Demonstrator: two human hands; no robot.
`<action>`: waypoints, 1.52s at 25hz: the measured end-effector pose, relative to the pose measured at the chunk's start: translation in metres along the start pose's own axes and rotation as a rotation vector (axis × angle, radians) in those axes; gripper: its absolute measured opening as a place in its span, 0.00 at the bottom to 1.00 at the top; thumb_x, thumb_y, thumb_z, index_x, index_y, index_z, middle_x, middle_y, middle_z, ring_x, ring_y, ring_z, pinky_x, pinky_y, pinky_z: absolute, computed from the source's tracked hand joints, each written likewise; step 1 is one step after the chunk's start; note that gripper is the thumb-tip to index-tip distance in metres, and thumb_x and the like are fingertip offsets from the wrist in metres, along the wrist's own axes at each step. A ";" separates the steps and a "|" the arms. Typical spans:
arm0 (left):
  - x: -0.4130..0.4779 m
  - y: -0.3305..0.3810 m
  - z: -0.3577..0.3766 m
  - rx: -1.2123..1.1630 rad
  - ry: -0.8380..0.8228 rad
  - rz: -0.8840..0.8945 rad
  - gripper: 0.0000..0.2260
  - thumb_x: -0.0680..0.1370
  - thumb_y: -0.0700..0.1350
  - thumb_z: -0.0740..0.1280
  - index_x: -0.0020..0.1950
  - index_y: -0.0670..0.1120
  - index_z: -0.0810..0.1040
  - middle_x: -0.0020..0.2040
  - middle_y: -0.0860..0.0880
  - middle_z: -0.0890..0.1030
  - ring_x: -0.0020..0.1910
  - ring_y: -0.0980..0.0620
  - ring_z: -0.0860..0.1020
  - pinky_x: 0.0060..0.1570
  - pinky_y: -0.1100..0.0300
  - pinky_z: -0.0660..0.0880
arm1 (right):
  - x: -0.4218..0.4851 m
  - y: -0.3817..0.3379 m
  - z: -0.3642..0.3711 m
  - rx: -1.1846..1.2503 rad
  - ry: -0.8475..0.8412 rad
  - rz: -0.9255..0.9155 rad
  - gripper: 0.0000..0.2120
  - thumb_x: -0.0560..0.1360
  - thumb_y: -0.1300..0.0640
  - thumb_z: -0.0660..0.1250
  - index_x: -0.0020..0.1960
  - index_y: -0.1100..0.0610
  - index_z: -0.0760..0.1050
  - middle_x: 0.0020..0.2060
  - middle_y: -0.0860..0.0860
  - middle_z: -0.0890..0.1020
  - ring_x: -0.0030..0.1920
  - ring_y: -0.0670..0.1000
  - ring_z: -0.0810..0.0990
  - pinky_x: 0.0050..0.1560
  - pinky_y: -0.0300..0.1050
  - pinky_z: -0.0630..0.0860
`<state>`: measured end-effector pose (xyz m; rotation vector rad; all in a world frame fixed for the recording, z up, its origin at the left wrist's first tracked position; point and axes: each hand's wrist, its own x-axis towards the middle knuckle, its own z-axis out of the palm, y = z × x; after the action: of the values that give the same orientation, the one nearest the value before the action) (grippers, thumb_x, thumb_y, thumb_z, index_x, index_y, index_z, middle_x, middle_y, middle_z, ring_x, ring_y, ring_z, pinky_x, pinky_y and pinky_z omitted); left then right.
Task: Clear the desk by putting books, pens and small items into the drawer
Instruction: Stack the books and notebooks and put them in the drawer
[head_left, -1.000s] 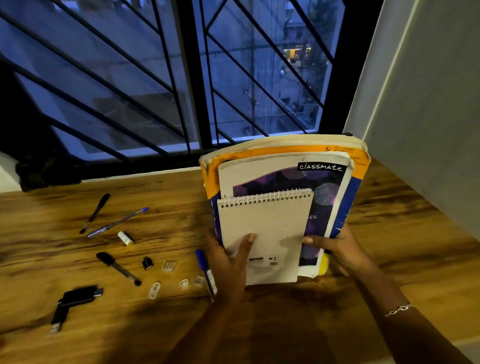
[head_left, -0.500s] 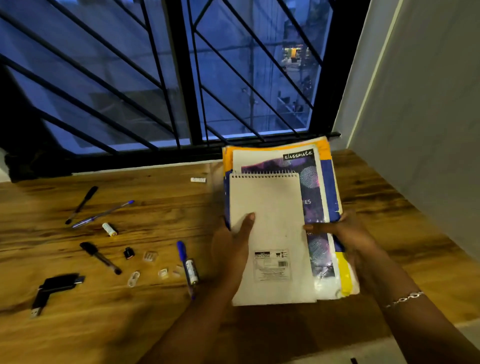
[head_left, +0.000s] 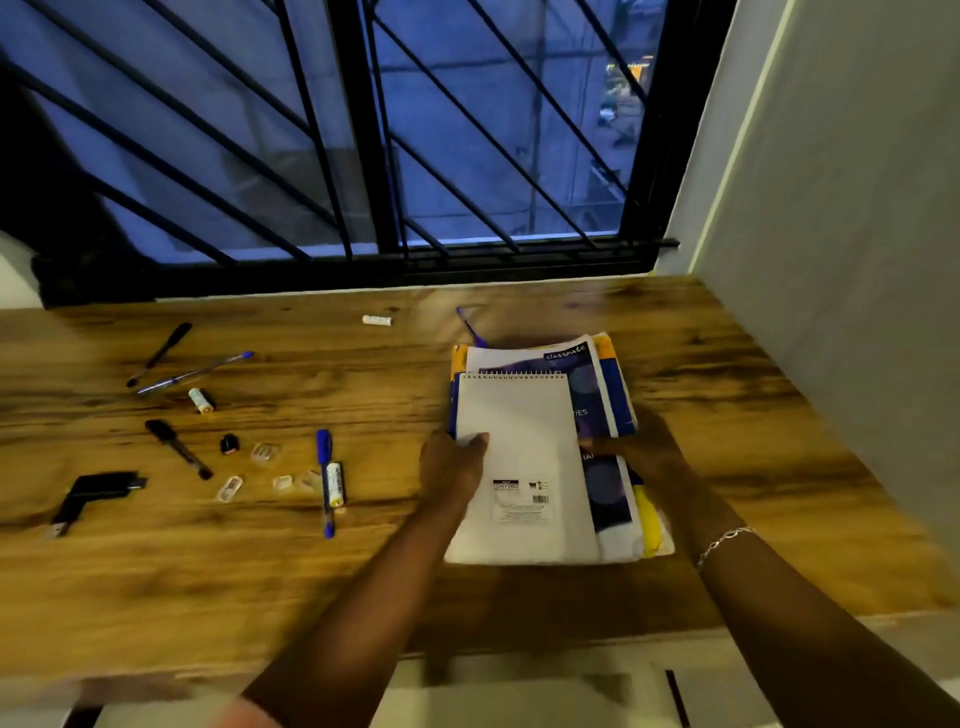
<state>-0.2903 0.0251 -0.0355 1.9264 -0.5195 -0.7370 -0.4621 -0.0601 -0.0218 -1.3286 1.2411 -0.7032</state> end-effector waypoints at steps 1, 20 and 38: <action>0.001 -0.001 0.000 0.038 0.017 0.009 0.17 0.75 0.46 0.68 0.59 0.37 0.74 0.58 0.39 0.78 0.54 0.40 0.78 0.54 0.49 0.76 | 0.000 0.000 0.000 0.031 -0.012 0.019 0.24 0.69 0.68 0.71 0.63 0.66 0.69 0.56 0.61 0.78 0.54 0.58 0.77 0.51 0.49 0.73; -0.110 -0.038 0.001 0.447 0.292 0.692 0.14 0.74 0.49 0.59 0.51 0.43 0.79 0.51 0.40 0.79 0.54 0.41 0.77 0.55 0.51 0.73 | -0.086 0.040 0.025 -0.584 0.202 -0.439 0.16 0.75 0.61 0.65 0.62 0.59 0.72 0.66 0.58 0.71 0.68 0.60 0.67 0.67 0.54 0.68; -0.169 -0.174 -0.024 -0.715 0.207 -0.507 0.10 0.81 0.43 0.57 0.52 0.39 0.75 0.36 0.45 0.76 0.37 0.47 0.75 0.37 0.56 0.73 | -0.186 0.133 0.089 0.441 0.066 0.200 0.12 0.74 0.72 0.62 0.38 0.58 0.74 0.28 0.48 0.80 0.36 0.48 0.77 0.31 0.33 0.76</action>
<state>-0.3886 0.2236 -0.1374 1.4211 0.3515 -0.8748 -0.4632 0.1656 -0.1172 -0.8147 1.1672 -0.8252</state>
